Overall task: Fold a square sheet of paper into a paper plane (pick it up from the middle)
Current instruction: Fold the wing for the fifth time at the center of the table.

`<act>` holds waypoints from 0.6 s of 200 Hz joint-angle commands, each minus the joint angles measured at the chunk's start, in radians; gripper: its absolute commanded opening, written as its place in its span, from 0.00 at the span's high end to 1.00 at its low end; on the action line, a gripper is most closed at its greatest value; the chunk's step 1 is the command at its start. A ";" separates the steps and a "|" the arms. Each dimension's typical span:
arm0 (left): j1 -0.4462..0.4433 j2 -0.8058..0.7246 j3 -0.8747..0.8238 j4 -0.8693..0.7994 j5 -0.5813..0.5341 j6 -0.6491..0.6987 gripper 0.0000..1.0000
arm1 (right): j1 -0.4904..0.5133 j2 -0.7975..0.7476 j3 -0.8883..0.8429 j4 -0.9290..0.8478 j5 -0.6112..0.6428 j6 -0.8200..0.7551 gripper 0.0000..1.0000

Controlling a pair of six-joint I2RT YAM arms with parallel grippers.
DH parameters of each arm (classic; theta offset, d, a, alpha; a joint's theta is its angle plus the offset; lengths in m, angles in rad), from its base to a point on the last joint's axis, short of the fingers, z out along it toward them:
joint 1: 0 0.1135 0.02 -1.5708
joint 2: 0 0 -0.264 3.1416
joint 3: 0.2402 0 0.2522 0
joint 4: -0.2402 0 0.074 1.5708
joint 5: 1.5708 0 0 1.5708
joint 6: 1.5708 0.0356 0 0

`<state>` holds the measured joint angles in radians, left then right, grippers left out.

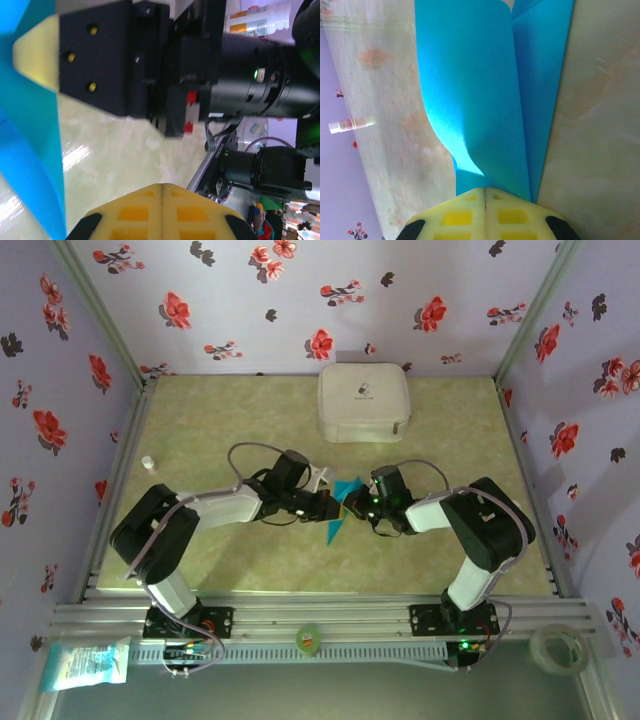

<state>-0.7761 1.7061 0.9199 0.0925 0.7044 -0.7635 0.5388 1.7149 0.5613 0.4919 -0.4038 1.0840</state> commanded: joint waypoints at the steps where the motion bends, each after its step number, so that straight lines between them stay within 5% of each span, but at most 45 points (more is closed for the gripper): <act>1: -0.011 0.071 0.058 -0.069 0.035 0.016 0.96 | 0.026 0.054 0.000 -0.085 0.071 -0.005 0.95; 120: -0.031 0.192 0.117 -0.172 -0.050 0.091 0.96 | 0.027 0.062 0.009 -0.090 0.067 -0.006 0.95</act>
<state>-0.7963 1.8751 1.0206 -0.0322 0.6872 -0.7185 0.5396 1.7149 0.5690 0.4763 -0.4030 1.0840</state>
